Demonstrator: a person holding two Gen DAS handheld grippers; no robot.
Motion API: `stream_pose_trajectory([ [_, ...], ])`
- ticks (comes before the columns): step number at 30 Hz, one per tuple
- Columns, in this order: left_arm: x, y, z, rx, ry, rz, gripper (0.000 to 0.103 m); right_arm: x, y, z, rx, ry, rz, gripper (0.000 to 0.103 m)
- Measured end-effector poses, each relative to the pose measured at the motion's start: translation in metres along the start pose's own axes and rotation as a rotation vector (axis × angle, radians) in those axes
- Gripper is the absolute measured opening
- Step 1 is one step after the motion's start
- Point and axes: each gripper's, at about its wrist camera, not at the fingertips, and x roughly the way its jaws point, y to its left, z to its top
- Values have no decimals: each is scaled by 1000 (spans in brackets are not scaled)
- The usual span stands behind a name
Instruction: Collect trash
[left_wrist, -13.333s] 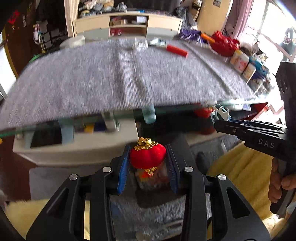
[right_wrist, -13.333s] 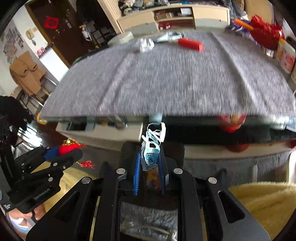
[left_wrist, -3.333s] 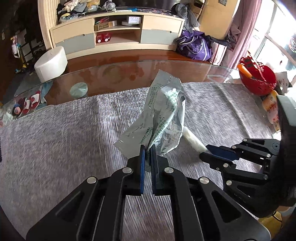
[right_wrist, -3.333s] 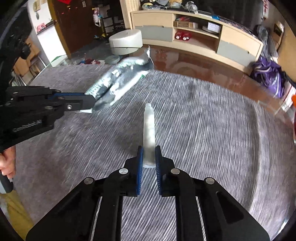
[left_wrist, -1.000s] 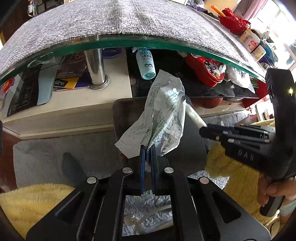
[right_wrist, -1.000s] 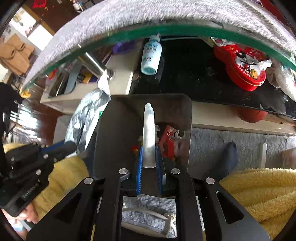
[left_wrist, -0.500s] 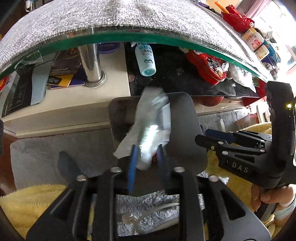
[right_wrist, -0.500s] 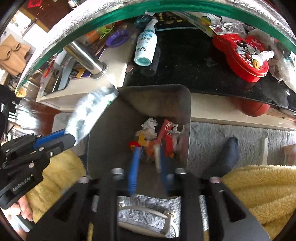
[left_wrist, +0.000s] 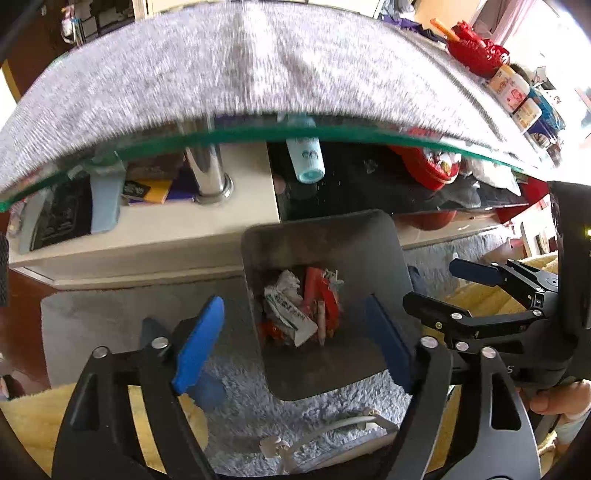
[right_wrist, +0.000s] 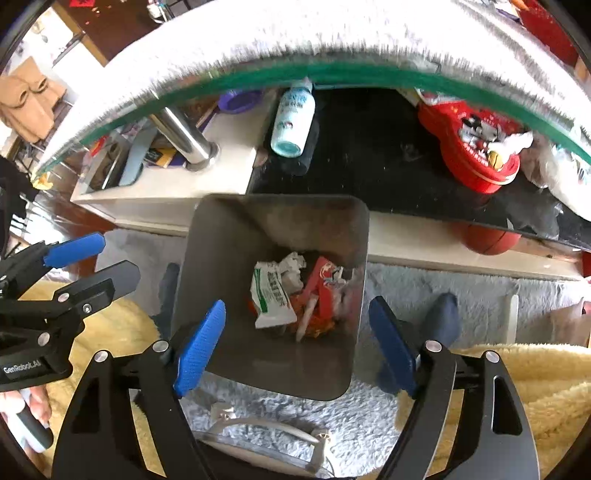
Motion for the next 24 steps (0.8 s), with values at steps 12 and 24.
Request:
stream_pose_trajectory([
  [12, -112, -8, 23, 10, -295, 96, 89, -103, 16, 21, -14, -282, -75, 92],
  [24, -212, -23, 30, 12, -582, 169, 95, -227, 23, 26, -10, -641, -153, 99],
])
